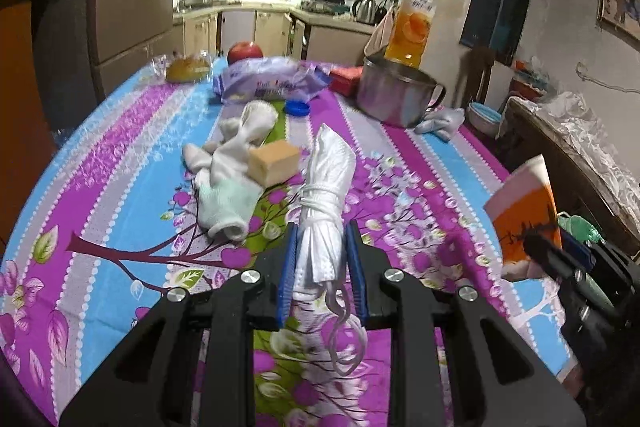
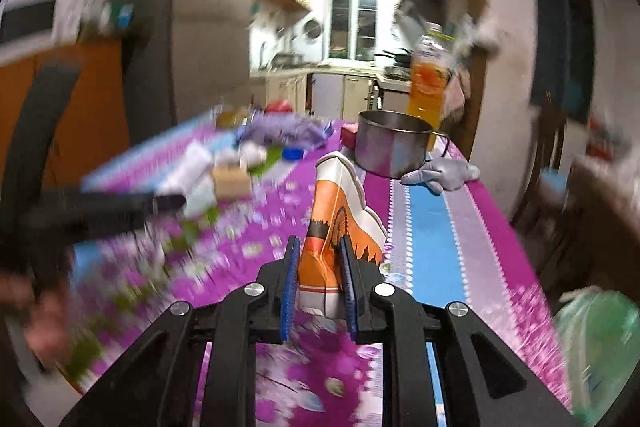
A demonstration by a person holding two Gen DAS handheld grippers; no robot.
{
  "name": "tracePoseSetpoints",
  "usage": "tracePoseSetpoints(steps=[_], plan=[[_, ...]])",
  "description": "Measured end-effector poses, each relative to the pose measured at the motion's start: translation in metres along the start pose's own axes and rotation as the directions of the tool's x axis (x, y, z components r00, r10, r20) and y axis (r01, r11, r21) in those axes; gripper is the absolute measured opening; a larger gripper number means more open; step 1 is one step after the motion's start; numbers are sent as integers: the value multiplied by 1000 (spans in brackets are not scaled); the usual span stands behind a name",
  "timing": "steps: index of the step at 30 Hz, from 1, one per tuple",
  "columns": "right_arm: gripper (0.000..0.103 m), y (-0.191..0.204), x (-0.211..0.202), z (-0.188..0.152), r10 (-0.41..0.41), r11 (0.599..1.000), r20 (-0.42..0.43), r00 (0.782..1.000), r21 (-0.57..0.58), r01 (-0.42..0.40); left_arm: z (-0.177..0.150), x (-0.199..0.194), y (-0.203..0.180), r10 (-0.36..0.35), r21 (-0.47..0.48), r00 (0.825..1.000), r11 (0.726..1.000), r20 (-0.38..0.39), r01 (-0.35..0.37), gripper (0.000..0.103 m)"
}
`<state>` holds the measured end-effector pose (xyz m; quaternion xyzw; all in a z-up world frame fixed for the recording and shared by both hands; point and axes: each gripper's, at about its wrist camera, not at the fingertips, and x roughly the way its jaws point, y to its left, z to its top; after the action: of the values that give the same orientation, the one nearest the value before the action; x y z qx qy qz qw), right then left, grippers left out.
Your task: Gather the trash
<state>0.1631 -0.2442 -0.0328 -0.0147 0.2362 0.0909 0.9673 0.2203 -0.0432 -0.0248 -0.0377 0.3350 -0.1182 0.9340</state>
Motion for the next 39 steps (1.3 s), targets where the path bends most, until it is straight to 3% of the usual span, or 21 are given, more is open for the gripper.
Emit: tracePoseSetpoints(steps=[6, 20, 30, 39], plan=[[21, -8, -15, 10, -17, 996, 34, 999, 89, 14, 2, -21, -25, 18, 36, 998, 999, 61, -20, 23], [21, -19, -56, 15, -109, 990, 78, 991, 97, 101, 5, -35, -61, -17, 80, 996, 997, 88, 10, 23], [21, -72, -123, 12, -277, 952, 103, 955, 166, 258, 16, -36, -143, -172, 165, 982, 974, 80, 157, 23], [21, -157, -181, -6, -434, 870, 37, 900, 279, 407, 15, -23, -244, -331, 266, 944, 909, -4, 320, 23]])
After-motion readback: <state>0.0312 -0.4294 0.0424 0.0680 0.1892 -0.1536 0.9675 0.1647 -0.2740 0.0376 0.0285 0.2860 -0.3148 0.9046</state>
